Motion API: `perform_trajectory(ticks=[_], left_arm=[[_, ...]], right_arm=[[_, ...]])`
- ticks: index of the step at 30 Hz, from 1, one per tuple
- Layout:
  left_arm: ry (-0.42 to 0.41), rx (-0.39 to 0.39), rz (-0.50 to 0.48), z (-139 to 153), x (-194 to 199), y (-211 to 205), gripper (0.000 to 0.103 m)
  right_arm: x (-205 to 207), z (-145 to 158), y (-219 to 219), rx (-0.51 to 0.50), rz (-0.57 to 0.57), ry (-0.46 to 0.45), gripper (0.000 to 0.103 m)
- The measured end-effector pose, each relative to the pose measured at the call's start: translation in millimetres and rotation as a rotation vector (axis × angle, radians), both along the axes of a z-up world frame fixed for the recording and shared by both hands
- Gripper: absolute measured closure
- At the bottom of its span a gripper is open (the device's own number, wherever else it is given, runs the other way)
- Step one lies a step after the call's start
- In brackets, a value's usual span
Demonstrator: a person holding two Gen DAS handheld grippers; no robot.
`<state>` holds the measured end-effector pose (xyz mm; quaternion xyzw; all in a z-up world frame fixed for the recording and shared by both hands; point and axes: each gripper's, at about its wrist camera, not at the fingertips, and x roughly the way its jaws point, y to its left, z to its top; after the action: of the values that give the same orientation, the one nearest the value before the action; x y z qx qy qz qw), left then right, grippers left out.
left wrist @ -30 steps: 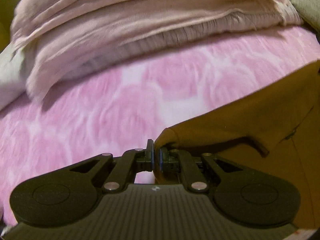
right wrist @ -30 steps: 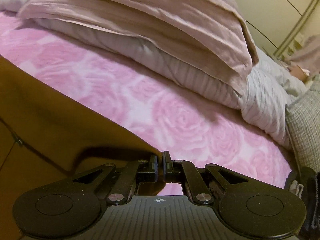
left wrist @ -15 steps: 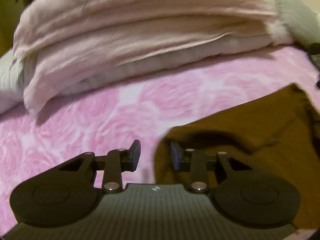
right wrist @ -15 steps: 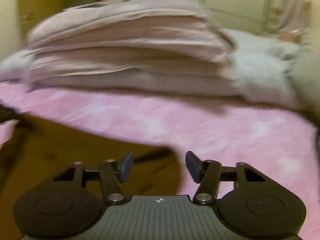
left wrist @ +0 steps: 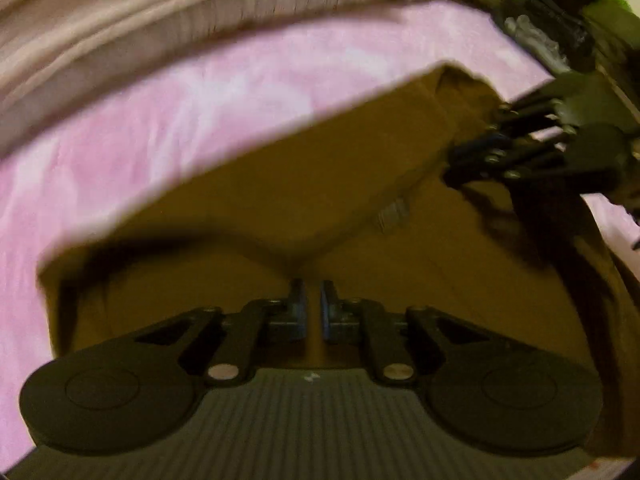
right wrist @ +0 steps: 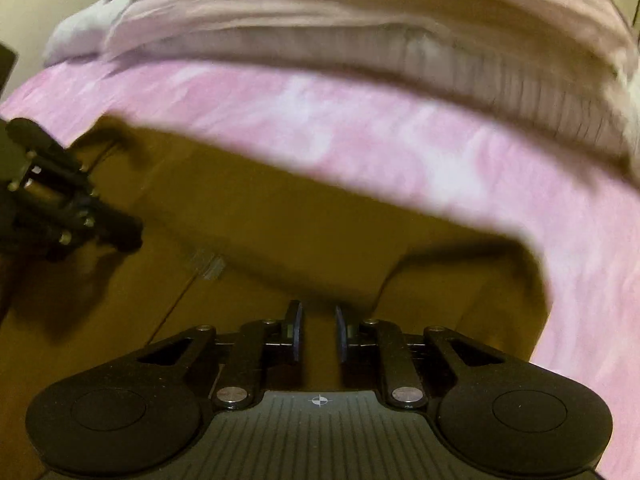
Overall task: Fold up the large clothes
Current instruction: 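Lower the shirt flat onto the bedspread and open both grippers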
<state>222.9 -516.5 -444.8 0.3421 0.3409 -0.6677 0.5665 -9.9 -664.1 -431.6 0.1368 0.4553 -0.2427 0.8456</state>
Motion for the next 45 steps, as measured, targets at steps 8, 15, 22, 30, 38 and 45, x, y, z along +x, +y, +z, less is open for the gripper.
perform_trajectory(ticks=[8, 15, 22, 30, 38, 45], left_arm=[[-0.056, -0.184, 0.498, 56.1, 101.2, -67.1, 0.095], [0.029, -0.135, 0.595, 77.1, 115.3, 65.1, 0.093], [0.176, 0.064, 0.747, 81.3, 46.4, 238.7, 0.093], [0.329, 0.196, 0.886, 77.8, -38.4, 333.8, 0.092], [0.322, 0.165, 0.939, 89.8, -95.6, 353.0, 0.092], [0.264, 0.073, 0.960, 124.1, -118.2, 349.9, 0.092]], right_arm=[[-16.4, 52.5, -66.0, -0.197, -0.348, -0.119, 0.085], [-152.9, 80.5, 40.1, 0.080, -0.485, -0.235, 0.059], [-234.1, 82.7, 229.0, 0.421, -0.409, -0.142, 0.059], [-248.5, 44.0, 311.4, 0.611, -0.331, -0.072, 0.059], [-274.8, 59.3, 286.4, 0.729, -0.300, -0.401, 0.103], [-414.7, 166.1, 169.4, 0.385, -0.528, -0.682, 0.103]])
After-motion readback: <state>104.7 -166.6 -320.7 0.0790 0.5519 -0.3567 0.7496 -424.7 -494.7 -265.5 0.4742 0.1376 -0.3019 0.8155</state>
